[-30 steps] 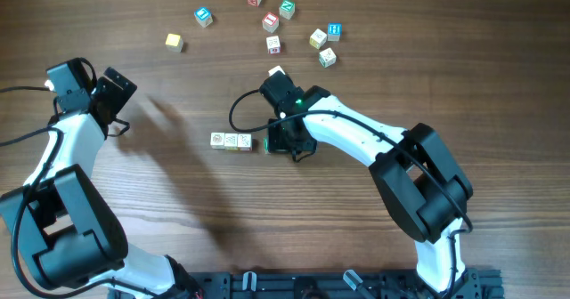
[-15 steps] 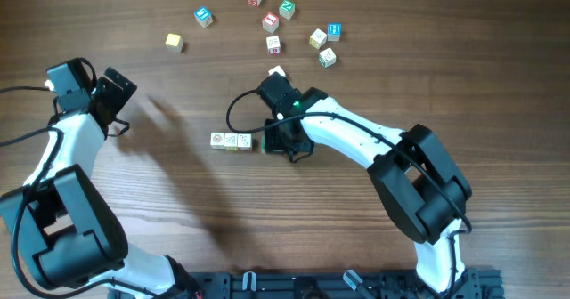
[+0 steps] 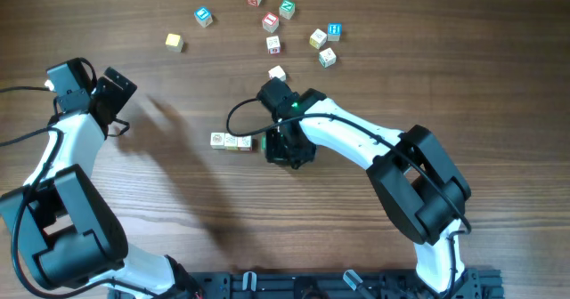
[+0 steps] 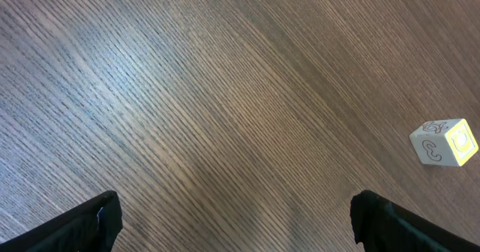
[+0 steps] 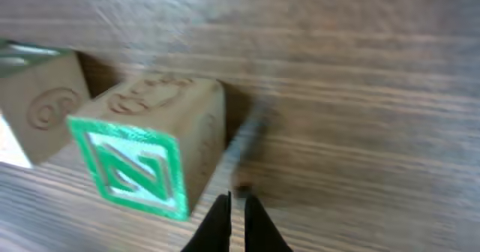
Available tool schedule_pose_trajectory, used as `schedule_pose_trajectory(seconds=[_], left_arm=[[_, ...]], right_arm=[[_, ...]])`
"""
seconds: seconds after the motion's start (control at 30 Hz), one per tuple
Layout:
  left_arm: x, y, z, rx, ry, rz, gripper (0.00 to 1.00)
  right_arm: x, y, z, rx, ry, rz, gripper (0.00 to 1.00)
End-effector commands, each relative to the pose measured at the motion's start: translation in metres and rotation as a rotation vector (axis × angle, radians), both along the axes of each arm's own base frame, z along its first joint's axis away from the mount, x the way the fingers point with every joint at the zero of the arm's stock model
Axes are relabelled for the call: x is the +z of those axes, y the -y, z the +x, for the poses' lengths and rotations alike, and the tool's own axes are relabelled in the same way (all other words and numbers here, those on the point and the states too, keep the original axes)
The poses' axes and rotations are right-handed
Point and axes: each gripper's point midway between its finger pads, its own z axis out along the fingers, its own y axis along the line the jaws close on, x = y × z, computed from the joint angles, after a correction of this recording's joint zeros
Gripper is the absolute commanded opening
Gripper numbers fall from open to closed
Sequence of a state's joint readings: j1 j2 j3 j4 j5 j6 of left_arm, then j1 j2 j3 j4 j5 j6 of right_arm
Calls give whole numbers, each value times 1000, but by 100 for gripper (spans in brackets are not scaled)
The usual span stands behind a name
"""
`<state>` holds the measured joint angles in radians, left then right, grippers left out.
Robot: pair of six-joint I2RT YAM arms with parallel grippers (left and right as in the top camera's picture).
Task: Form a horizontal line
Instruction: 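Lower the Z block and push it against the row's right end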
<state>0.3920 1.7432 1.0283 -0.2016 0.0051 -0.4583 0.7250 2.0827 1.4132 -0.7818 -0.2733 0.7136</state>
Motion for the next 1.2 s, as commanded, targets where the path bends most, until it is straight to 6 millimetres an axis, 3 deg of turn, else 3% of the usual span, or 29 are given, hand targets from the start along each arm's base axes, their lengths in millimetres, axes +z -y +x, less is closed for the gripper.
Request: schedule_pose_trajectory(seconds=[0.0, 0.17, 0.3, 0.5, 0.7, 1.03, 1.17], left_arm=[[1, -4, 2, 7, 2, 7, 100], [1, -4, 2, 7, 2, 7, 100], [1, -4, 2, 7, 1, 7, 100], [1, -4, 2, 7, 1, 7, 100], [1, -4, 2, 7, 2, 7, 100], [1, -4, 2, 7, 2, 7, 100], [1, -4, 2, 7, 2, 7, 100]], right_arm=[[5, -7, 5, 10, 36, 29, 11], [6, -11, 12, 7, 66, 40, 11], [3, 0, 2, 9, 26, -7, 9], [1, 8, 22, -12, 125, -62, 10], [3, 0, 35, -19, 183, -32, 11], [5, -10, 31, -15, 158, 14, 13], [4, 2, 44, -32, 228, -56, 14]])
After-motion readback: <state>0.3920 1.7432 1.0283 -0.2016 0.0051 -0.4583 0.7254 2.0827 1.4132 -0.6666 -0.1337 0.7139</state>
